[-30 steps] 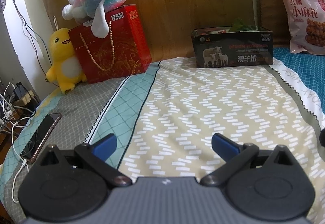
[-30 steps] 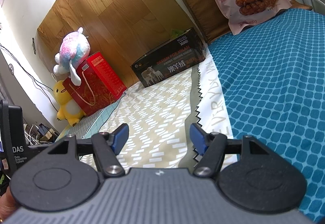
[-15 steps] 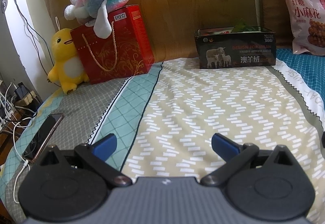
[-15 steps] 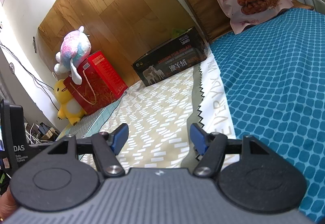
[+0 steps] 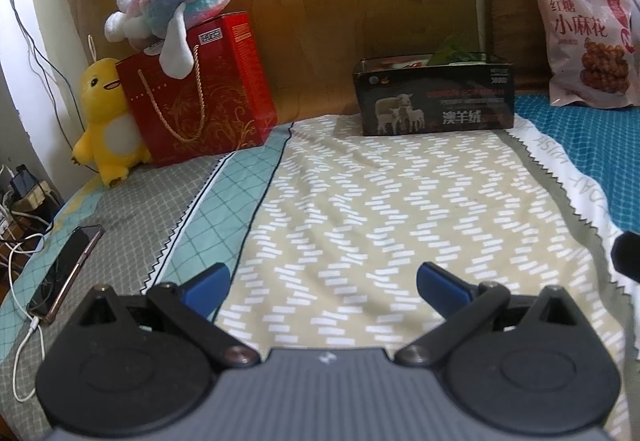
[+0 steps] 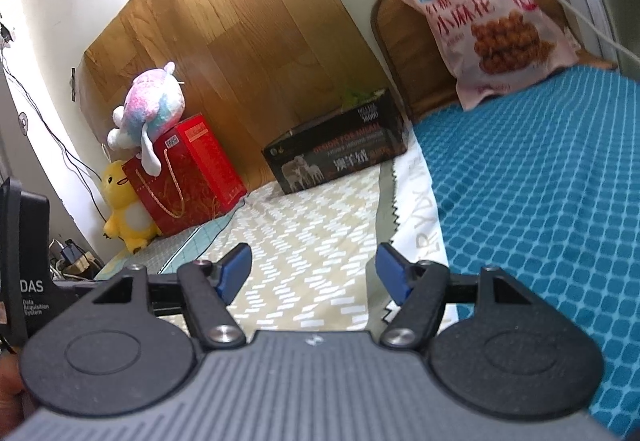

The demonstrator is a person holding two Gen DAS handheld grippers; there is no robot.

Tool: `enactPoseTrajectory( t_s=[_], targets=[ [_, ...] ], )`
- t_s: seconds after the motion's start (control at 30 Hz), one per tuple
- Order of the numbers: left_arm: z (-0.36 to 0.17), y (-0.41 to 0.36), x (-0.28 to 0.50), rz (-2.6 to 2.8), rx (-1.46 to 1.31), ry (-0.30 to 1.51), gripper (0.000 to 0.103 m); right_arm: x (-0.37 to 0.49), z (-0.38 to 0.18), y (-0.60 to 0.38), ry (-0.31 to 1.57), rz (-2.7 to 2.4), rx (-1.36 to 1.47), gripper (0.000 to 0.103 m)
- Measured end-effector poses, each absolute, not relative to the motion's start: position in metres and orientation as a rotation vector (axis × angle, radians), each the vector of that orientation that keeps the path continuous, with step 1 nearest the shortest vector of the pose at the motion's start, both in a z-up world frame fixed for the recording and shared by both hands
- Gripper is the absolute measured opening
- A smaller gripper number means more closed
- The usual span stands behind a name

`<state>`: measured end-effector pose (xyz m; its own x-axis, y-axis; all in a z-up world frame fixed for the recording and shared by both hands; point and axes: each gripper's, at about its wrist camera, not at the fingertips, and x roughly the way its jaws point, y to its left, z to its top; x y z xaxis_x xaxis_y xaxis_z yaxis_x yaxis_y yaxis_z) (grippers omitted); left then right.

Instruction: Organize snacks

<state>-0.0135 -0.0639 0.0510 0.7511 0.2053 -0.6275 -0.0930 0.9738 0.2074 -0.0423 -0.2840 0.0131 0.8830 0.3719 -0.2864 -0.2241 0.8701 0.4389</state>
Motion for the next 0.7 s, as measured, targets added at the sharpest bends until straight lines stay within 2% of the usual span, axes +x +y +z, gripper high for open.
enactPoseTrajectory(
  t_s=[0.1, 0.17, 0.37, 0.7],
  targets=[
    [0.055, -0.065, -0.014, 0.143, 0.145, 0.697, 0.103, -0.047, 0.019, -0.284, 0.339, 0.298, 0.384, 0.073],
    [0.059, -0.067, -0.013, 0.121, 0.125, 0.692, 0.103, -0.05, 0.025, -0.287, 0.31, 0.277, 0.367, 0.079],
    [0.069, -0.085, -0.017, 0.043, 0.108, 0.655, 0.103, -0.067, 0.037, -0.297, 0.227, 0.216, 0.335, 0.085],
    [0.079, -0.114, -0.028, -0.11, 0.078, 0.642, 0.103, -0.083, 0.056, -0.327, 0.178, 0.164, 0.349, 0.09]
  ],
)
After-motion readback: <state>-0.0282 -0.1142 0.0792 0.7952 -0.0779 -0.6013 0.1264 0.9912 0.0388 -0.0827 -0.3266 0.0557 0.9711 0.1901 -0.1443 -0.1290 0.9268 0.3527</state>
